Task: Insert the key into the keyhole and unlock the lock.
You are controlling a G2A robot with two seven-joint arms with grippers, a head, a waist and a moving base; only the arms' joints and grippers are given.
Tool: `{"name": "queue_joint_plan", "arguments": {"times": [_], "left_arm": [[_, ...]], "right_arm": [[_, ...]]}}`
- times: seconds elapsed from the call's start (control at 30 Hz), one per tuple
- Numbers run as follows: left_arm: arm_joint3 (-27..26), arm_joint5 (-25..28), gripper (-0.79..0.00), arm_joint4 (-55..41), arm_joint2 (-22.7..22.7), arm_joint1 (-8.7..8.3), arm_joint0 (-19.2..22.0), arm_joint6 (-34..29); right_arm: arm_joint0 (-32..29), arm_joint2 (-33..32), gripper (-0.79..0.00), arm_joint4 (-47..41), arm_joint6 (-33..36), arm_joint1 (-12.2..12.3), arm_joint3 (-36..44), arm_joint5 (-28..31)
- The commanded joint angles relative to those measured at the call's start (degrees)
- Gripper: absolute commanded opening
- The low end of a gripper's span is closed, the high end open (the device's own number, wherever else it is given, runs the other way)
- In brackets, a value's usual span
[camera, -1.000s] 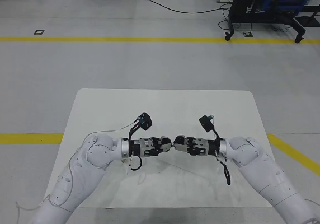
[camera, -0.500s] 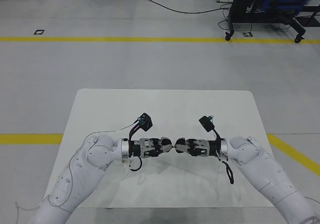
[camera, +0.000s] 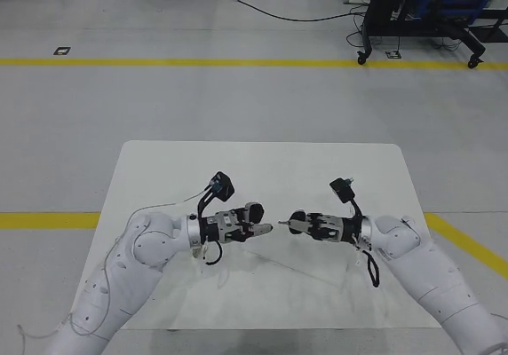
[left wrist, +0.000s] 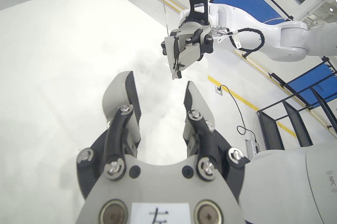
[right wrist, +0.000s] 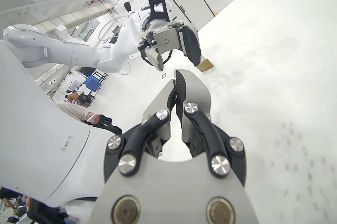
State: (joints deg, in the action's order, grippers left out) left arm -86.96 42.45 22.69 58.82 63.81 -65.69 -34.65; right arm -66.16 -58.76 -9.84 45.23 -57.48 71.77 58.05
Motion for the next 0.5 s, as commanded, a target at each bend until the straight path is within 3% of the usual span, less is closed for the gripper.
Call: {"name": "queue_joint_plan", "arguments": {"times": [0.0,0.07,0.1,0.33,0.47], "left_arm": [[-1.79,-1.09,0.000,2.12,1.39,-0.32,-1.27,1.47],[-4.69,-4.37,0.000,5.31,2.94,-0.72,-3.06,2.21],[-6.84,-8.69,0.000,8.39,3.71,-0.88,-3.73,2.20],[-7.86,-9.87,0.000,9.71,4.15,-0.97,-4.12,2.67],[-14.89,-12.61,0.000,13.72,11.70,-2.54,-10.87,4.12]], "right_arm": [[-1.18,-1.88,-0.785,-0.14,-0.58,0.50,0.63,-0.05],[-2.74,-4.23,-0.785,-0.37,-1.57,1.07,1.27,-0.05],[-3.29,-4.89,-0.785,-0.46,-1.66,1.24,1.51,-0.05],[-3.29,-4.89,-0.785,-0.46,-1.66,1.24,1.51,-0.05],[-3.29,-4.89,-0.785,-0.46,-1.66,1.24,1.51,-0.05]]}}
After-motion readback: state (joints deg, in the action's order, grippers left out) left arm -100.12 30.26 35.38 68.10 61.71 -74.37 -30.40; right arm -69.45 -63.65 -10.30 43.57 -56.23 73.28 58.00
